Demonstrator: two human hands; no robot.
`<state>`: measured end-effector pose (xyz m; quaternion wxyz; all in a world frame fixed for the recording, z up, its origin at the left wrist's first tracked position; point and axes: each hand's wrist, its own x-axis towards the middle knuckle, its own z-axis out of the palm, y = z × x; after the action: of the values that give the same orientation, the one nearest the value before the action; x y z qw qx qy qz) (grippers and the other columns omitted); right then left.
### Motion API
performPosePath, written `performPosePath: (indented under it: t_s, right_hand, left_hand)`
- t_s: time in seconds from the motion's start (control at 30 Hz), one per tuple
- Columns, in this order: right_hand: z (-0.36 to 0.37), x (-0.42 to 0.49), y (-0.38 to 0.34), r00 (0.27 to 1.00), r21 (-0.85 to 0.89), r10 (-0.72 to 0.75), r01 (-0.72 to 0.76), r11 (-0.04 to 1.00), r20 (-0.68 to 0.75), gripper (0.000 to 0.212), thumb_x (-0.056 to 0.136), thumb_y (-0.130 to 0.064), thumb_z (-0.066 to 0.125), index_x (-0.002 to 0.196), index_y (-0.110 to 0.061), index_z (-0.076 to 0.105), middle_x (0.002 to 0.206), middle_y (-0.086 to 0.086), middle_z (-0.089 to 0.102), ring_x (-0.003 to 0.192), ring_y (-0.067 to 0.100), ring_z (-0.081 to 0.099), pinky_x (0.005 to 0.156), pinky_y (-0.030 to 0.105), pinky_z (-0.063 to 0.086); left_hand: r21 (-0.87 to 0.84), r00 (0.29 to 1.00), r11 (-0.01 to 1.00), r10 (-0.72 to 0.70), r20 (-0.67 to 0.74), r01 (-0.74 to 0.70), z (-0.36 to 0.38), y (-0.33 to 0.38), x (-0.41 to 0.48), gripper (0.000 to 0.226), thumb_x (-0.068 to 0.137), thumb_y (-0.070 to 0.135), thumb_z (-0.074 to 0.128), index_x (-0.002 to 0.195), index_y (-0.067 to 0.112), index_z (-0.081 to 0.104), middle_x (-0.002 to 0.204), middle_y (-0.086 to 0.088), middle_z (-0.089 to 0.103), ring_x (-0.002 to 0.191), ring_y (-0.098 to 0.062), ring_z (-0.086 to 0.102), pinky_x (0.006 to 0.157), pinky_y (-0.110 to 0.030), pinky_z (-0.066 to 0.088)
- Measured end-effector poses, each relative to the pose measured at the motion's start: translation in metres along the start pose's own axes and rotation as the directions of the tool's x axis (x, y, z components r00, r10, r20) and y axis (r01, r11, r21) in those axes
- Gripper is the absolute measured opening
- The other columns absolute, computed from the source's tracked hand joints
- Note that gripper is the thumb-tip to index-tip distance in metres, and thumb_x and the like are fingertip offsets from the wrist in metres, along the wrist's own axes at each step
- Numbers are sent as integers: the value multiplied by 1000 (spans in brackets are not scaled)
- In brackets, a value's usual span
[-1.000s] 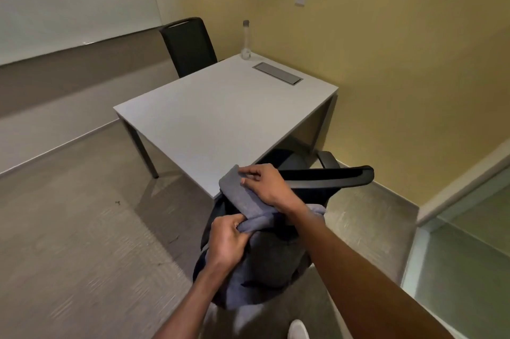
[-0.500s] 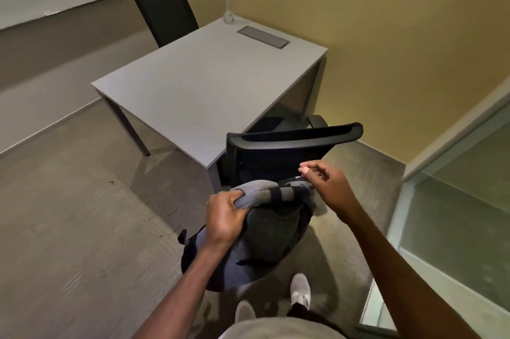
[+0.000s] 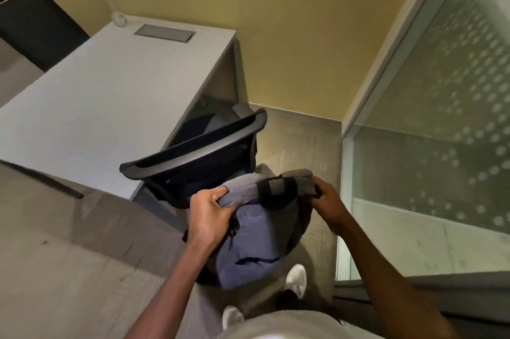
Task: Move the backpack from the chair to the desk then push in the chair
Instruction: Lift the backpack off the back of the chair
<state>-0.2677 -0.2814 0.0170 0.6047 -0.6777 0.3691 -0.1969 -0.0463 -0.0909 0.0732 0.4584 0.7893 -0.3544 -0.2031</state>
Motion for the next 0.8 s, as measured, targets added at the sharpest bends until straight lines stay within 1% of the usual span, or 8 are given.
performPosePath:
  t_s: [0.07,0.17,0.2,0.43,0.53,0.63,0.67,0.8]
  right_hand:
    - [-27,12,-4,998,-2,-30,30,1000,-63,43,93,8,63,128,-16,72,116,-2,79,113,11,73,95,25,61]
    - [-68,32,-7,986,-36,-60,55,998,-156,39,94,8,62,125,-12,74,115,4,80,111,15,74,100,34,61]
    - [-81,39,-8,980,-47,-64,56,997,-187,37,94,7,62,123,-12,75,112,5,80,109,15,75,99,37,62]
    - [-150,103,-38,925,-142,-182,141,980,-333,40,84,13,62,113,-9,78,105,12,81,104,29,76,97,55,60]
    - [-174,134,-56,896,-147,-217,172,974,-387,39,83,11,63,111,-12,79,103,8,81,100,25,76,94,55,61]
    - [-193,167,-76,866,-131,-236,198,971,-441,35,88,7,64,112,-14,78,101,5,80,98,22,77,92,50,64]
    - [-198,179,-82,859,-137,-247,207,969,-449,33,91,5,64,112,-16,78,101,2,80,97,19,76,91,48,64]
    - [-218,236,-110,830,-173,-284,228,958,-480,30,93,2,63,113,-14,78,100,3,80,95,20,76,89,49,65]
  left_hand:
    - [-32,999,999,-6,43,8,22,15,14,19,88,20,85,71,14,80,66,-5,78,58,-4,63,49,-41,57]
    - [-96,997,995,-14,73,21,57,37,39,9,88,20,86,79,22,84,71,5,82,61,-3,73,51,-26,58]
    - [-110,996,993,-23,81,32,68,44,48,9,88,20,86,79,22,84,71,5,82,61,-4,73,52,-26,58]
    - [-172,997,984,-35,71,47,119,89,110,8,87,18,87,80,16,84,73,-4,82,68,-26,79,60,-49,64]
    - [-206,999,978,-5,47,15,132,115,143,14,85,21,88,79,9,83,73,-10,82,68,-16,76,56,-49,63]
    - [-233,1000,972,23,14,-19,141,139,181,25,85,26,88,88,2,83,84,-20,82,81,-27,80,70,-62,65]
    - [-256,1000,966,27,7,-25,143,147,195,20,84,27,89,89,8,85,83,-14,83,83,-28,81,71,-57,67]
    - [-285,995,953,95,-27,-99,145,173,257,18,80,30,92,94,18,87,79,14,83,74,1,78,63,-17,60]
